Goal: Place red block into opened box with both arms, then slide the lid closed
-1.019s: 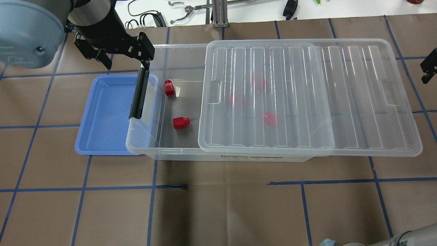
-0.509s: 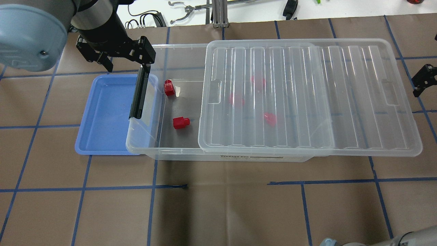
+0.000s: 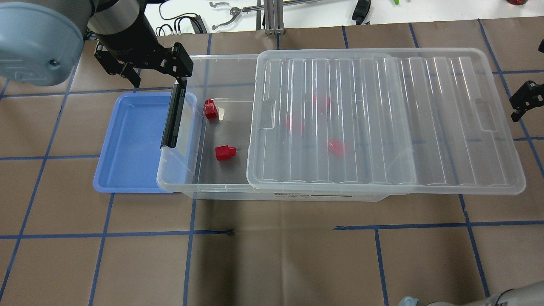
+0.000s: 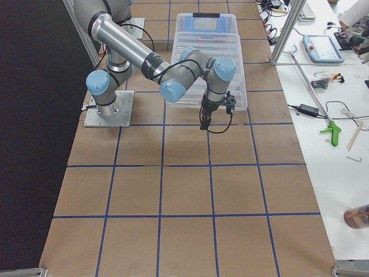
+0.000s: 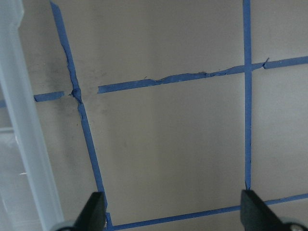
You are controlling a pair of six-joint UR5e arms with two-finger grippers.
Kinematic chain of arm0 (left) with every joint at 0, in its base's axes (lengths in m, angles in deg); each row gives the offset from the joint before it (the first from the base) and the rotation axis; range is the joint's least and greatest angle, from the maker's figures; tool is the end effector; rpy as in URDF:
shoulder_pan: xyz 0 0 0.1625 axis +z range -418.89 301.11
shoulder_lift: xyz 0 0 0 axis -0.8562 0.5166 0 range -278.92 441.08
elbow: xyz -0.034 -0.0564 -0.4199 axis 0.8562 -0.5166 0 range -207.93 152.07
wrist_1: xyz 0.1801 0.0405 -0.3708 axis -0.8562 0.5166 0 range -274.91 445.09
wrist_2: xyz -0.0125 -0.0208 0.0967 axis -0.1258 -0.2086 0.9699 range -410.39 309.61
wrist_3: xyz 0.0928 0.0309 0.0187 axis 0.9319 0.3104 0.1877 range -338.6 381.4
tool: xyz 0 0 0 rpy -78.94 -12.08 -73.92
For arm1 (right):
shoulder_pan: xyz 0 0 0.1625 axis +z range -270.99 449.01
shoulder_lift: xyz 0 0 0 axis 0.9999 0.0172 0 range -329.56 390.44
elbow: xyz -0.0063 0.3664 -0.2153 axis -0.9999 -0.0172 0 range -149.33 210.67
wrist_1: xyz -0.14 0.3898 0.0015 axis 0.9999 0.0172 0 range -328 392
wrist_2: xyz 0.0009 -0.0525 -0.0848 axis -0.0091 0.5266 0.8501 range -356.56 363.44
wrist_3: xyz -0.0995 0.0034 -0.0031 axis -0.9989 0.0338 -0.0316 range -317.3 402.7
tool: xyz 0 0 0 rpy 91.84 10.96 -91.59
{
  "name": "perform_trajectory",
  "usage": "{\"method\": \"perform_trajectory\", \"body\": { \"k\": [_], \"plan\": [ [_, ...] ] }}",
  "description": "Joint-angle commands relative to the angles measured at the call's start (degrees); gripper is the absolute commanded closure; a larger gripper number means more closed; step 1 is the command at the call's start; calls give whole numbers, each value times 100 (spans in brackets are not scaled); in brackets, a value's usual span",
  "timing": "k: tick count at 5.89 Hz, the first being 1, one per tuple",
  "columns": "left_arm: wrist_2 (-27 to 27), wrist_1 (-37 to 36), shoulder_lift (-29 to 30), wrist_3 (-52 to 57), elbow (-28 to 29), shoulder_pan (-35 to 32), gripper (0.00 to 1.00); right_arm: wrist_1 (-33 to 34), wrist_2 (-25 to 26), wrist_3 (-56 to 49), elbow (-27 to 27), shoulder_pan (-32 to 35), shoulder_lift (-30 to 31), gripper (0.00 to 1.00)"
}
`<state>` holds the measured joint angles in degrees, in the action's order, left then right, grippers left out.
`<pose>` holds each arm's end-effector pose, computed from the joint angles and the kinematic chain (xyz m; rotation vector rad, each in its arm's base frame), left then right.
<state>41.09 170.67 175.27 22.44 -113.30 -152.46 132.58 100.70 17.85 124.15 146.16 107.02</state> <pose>-0.1636 -0.5218 0.4986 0.1235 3.1123 -0.1329 -0.2035 -0.5376 0.3527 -0.2039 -3.0677 -0.2432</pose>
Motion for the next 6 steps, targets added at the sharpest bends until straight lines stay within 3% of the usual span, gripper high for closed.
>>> {"method": "perform_trajectory", "body": {
  "k": [1,4,6],
  "plan": [
    [1,2,-5,1,3,-4,2,14,-180,7,177,24,32,0],
    [-7,3,-5,1,-15,-4,2,23,-364,137,696,94,480,0],
    [-16,-6,-14,1,11,-13,2,23,-401,209,733,243,480,0]
  ]
}}
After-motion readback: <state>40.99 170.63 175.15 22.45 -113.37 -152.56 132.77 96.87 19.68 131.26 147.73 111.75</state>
